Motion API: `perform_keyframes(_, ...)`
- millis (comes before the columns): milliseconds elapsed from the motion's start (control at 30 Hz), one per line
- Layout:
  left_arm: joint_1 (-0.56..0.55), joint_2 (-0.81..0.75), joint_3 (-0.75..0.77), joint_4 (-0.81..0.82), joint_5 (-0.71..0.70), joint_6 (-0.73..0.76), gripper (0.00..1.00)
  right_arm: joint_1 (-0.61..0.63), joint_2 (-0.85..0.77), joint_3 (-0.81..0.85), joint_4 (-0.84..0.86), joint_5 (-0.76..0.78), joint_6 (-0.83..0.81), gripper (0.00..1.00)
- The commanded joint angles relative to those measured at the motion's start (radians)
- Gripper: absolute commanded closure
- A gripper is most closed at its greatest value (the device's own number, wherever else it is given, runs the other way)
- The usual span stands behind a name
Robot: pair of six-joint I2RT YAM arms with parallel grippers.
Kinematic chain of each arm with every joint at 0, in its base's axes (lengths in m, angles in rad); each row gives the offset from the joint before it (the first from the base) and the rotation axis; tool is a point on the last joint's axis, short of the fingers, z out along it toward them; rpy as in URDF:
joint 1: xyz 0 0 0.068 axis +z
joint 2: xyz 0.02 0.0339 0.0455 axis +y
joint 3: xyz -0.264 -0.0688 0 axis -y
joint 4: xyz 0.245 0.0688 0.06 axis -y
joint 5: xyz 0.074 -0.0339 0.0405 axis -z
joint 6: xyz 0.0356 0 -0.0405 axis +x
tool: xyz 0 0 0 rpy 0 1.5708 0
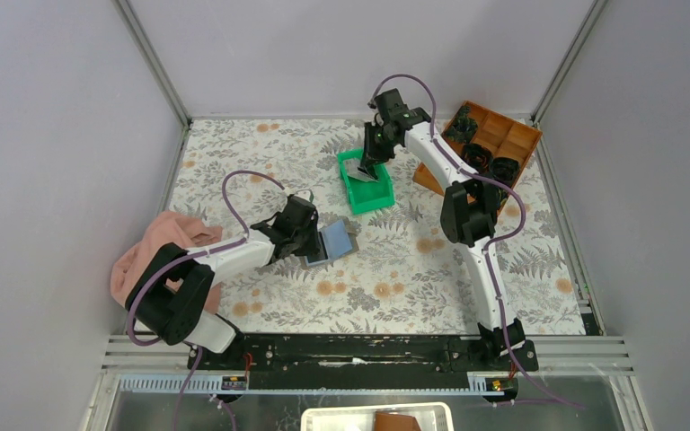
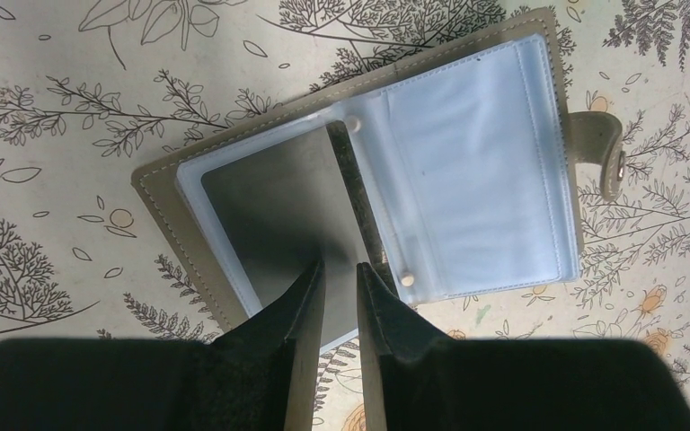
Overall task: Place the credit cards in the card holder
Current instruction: Pick up the credit card from the storage box.
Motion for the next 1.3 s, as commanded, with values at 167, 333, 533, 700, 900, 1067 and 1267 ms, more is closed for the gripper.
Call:
perform_keyframes(167, -0.001, 0.013, 0.008, 0.048, 0.010, 0.005, 0.73, -0.003, -0.035, 0.029, -0.062, 0.153, -0.071, 0.81)
perform_keyframes(333, -0.002, 0.015, 0.012, 0.051, 0.012, 0.005, 0.73, 0.004, -0.048, 0.023, -0.071, 0.230, -0.112, 0.83)
perform_keyframes(533, 0.000, 0.020, 0.011, 0.052, 0.013, 0.003, 0.73, 0.013, -0.041, 0.031, -0.086, 0.277, -0.149, 0.86)
perform_keyframes(700, -0.001, 0.011, 0.018, 0.040, -0.003, 0.003, 0.73, 0.023, -0.049, 0.019, -0.077, 0.302, -0.165, 1.00)
perform_keyframes(900, -0.002, -0.018, 0.039, 0.025, -0.025, 0.006, 0.68, 0.031, -0.085, -0.003, -0.048, 0.332, -0.176, 1.00)
perform_keyframes(1067, -0.001, -0.054, 0.068, 0.012, -0.054, 0.012, 0.63, 0.041, -0.127, -0.017, -0.029, 0.366, -0.187, 1.00)
perform_keyframes(1267, -0.001, -0.104, 0.097, 0.010, -0.080, 0.023, 0.58, 0.047, -0.204, -0.065, -0.007, 0.376, -0.187, 1.00)
